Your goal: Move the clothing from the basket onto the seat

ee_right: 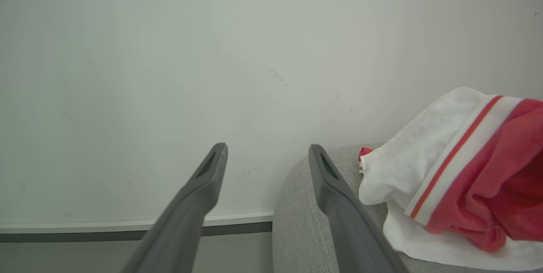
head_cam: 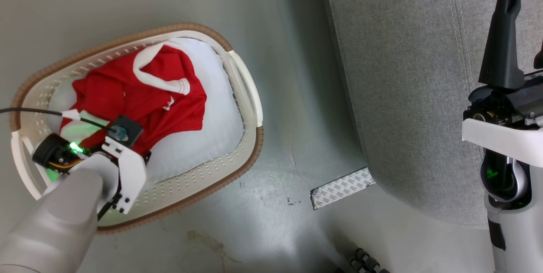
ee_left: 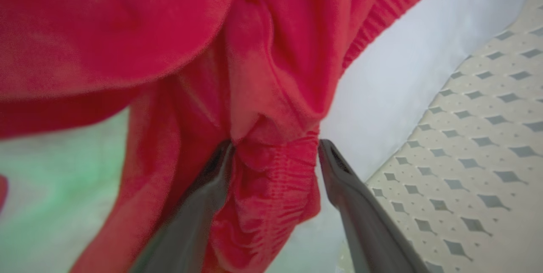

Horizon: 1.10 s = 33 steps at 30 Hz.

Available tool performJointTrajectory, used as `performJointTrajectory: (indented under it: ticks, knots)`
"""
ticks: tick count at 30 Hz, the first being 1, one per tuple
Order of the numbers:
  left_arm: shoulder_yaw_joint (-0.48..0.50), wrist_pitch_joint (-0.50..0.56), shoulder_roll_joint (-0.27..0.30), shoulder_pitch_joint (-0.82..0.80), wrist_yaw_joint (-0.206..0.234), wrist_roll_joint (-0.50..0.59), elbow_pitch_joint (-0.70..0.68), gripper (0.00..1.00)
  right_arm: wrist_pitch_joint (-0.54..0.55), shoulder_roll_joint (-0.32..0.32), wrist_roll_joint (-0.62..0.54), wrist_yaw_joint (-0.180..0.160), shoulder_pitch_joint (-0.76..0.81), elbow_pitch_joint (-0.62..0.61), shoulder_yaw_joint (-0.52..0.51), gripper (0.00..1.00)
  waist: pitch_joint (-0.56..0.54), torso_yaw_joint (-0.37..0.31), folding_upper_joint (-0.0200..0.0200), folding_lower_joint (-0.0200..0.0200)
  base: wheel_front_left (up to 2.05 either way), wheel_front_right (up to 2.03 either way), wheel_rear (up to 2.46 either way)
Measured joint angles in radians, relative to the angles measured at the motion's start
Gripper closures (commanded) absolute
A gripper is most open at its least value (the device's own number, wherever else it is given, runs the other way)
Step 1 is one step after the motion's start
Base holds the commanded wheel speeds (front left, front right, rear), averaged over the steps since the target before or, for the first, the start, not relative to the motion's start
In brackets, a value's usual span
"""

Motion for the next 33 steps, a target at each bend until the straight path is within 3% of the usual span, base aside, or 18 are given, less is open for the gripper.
performJointTrajectory:
  ticks: [1,3,9,16,25,33]
  knots:
    - [-0.009,0.006,-0.001,-0.002,0.000,-0.009,0.004,0.27,0.000,0.000,0.001,0.000,0.000,0.001,0.000,0.00,0.000,-0.001,0.0000,0.0000,0.00,0.00,0.00]
    - [-0.022,0.006,-0.002,-0.002,0.000,-0.020,0.010,1.00,0.000,0.000,0.001,0.000,0.000,0.005,0.000,0.00,-0.002,-0.001,0.0000,0.0000,0.00,0.00,0.00]
    - [-0.053,-0.030,-0.013,-0.001,0.000,-0.066,0.020,1.00,0.000,0.000,-0.004,0.000,0.000,0.021,-0.002,0.00,-0.033,0.006,0.0000,0.0000,0.00,0.00,0.00]
    - [-0.061,-0.123,-0.067,0.013,0.000,-0.123,0.021,1.00,0.000,0.001,-0.028,0.000,0.005,0.044,-0.016,0.00,-0.113,0.030,0.0000,-0.0001,0.00,0.00,0.00]
    - [-0.081,-0.231,-0.152,0.063,0.000,-0.199,-0.004,1.00,0.000,0.002,-0.085,0.000,0.055,0.107,-0.015,0.00,-0.285,0.077,0.0000,-0.0002,0.00,0.00,0.00]
    - [-0.058,-0.281,-0.197,0.101,0.000,-0.259,-0.113,1.00,0.000,-0.011,-0.124,0.000,0.140,0.169,-0.024,0.00,-0.467,0.128,0.0001,-0.0003,0.00,0.00,0.00]
